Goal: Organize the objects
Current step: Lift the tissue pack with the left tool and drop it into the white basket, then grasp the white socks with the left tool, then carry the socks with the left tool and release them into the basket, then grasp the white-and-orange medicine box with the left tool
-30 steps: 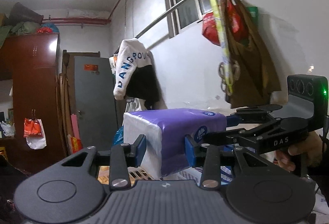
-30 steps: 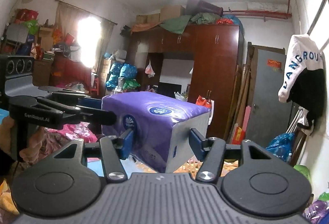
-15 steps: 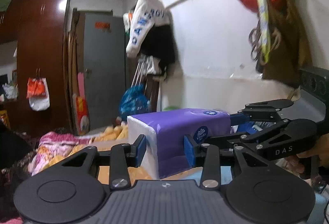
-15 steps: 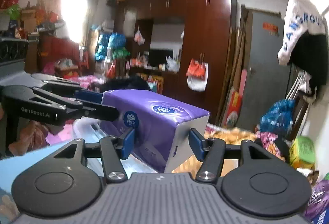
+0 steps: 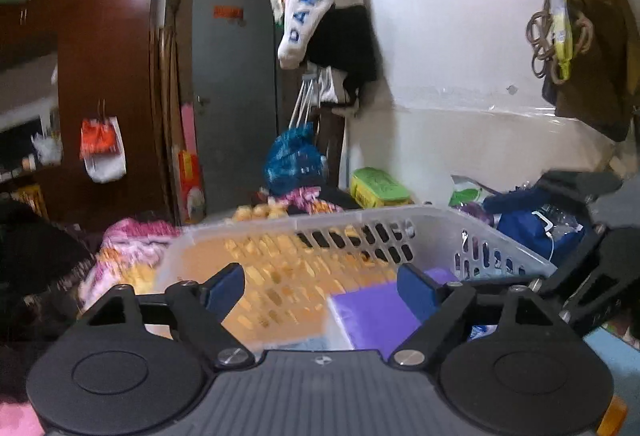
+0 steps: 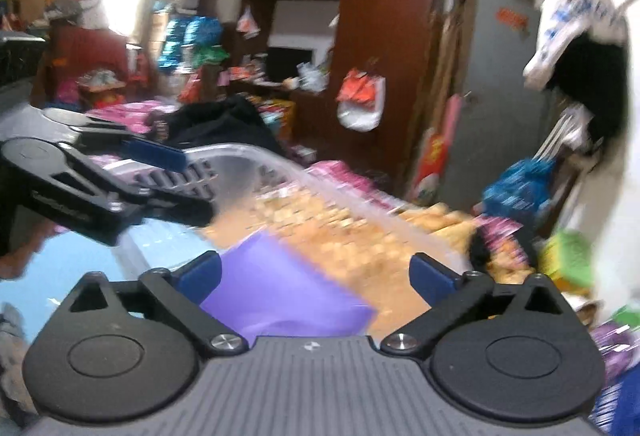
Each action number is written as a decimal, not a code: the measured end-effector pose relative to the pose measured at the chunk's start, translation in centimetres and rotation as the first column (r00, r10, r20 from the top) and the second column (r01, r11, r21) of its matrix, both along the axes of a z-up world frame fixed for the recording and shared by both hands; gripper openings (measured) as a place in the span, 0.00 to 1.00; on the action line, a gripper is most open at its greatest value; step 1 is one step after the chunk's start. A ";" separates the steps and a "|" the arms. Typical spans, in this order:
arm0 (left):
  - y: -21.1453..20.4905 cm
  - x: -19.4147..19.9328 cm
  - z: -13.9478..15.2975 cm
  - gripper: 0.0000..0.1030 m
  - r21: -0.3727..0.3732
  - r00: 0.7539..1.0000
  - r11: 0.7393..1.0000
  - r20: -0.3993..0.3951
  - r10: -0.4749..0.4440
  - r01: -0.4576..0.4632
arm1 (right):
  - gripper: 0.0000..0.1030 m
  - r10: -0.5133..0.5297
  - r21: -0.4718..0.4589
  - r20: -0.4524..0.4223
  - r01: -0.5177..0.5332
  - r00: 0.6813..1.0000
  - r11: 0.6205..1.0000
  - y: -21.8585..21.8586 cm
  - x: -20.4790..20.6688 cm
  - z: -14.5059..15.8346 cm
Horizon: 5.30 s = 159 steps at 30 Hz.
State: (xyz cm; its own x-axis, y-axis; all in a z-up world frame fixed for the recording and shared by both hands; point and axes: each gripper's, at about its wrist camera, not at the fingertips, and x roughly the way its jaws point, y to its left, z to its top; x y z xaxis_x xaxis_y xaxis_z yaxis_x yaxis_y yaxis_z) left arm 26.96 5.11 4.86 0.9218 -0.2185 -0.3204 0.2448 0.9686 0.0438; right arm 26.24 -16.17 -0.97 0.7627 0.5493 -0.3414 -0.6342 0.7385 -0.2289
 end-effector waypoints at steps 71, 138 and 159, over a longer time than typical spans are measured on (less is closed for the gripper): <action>-1.3 -25.1 -11.0 0.33 -0.076 0.993 0.997 0.117 -0.023 0.032 | 0.15 0.207 0.269 -0.168 -0.157 0.964 0.950 2.1 -13.2 -6.1; 1.4 -1.7 -0.8 0.33 0.031 0.993 0.996 0.078 -0.086 0.084 | 0.16 0.012 0.220 -0.203 0.034 0.979 0.975 6.2 4.2 1.4; -2.1 -20.7 -7.7 0.90 0.065 0.975 0.982 0.126 -0.184 0.177 | 1.00 0.016 0.307 -0.129 0.024 0.992 0.951 -10.7 -15.0 -5.5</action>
